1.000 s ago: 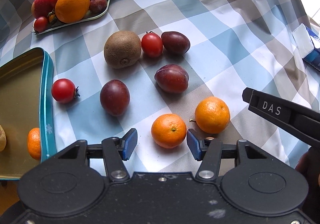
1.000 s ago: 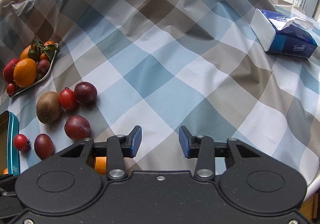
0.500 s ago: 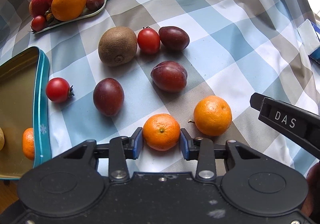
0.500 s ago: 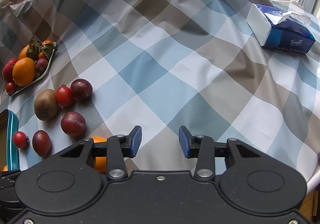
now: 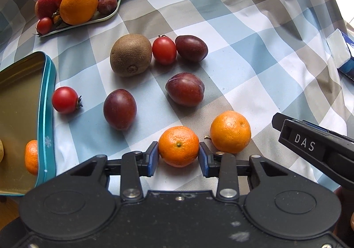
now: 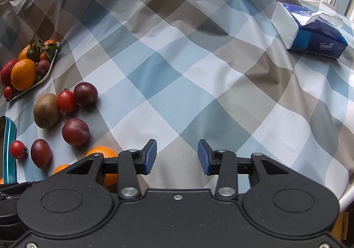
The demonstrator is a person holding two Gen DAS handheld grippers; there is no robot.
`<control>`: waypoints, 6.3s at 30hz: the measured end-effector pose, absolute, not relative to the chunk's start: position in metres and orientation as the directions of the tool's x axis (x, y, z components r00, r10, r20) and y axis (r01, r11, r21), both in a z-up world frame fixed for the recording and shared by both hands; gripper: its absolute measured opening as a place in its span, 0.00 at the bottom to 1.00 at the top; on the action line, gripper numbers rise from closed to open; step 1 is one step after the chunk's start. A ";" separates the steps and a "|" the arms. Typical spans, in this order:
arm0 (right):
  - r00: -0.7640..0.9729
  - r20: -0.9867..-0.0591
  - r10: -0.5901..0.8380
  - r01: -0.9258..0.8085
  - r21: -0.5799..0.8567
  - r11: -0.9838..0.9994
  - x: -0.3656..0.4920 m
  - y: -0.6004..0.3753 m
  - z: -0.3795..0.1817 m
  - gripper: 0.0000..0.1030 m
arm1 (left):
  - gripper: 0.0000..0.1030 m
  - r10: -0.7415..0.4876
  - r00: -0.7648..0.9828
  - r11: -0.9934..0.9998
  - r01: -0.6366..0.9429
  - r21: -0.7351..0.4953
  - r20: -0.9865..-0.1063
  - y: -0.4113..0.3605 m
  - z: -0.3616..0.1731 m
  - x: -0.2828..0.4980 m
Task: Organize fruits
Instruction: 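Grasp a mandarin with the left gripper while the right gripper grasps another mandarin, then carry the left mandarin over the tin tray while the right tool carries its mandarin there, then open the left gripper over the tray while the right gripper releases its mandarin there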
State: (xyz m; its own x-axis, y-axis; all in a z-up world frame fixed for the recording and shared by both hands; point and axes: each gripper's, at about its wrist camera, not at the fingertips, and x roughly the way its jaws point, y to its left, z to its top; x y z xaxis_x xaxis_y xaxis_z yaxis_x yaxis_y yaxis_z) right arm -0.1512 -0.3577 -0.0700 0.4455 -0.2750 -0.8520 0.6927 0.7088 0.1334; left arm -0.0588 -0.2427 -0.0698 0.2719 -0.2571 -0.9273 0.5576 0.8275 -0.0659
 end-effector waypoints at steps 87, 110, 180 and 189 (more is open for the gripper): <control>0.559 -0.829 -0.030 0.356 0.207 0.911 -0.114 -0.293 -0.067 0.47 | 0.36 -0.174 0.460 0.937 0.349 -0.003 -0.871 -0.180 -0.035 -0.036; 0.673 -0.739 -0.019 0.285 0.236 0.929 -0.079 -0.259 -0.035 0.47 | 0.36 -0.097 0.504 0.984 0.180 -0.006 -0.858 -0.104 -0.025 -0.009; 0.677 -0.732 0.076 0.114 0.206 0.972 -0.007 -0.145 -0.036 0.47 | 0.52 0.069 0.397 0.996 -0.086 0.038 -0.915 0.042 -0.054 0.040; 0.668 -0.742 0.064 0.125 0.197 0.972 -0.007 -0.146 -0.039 0.47 | 0.52 0.095 0.440 0.990 -0.138 0.037 -0.893 0.047 -0.042 0.037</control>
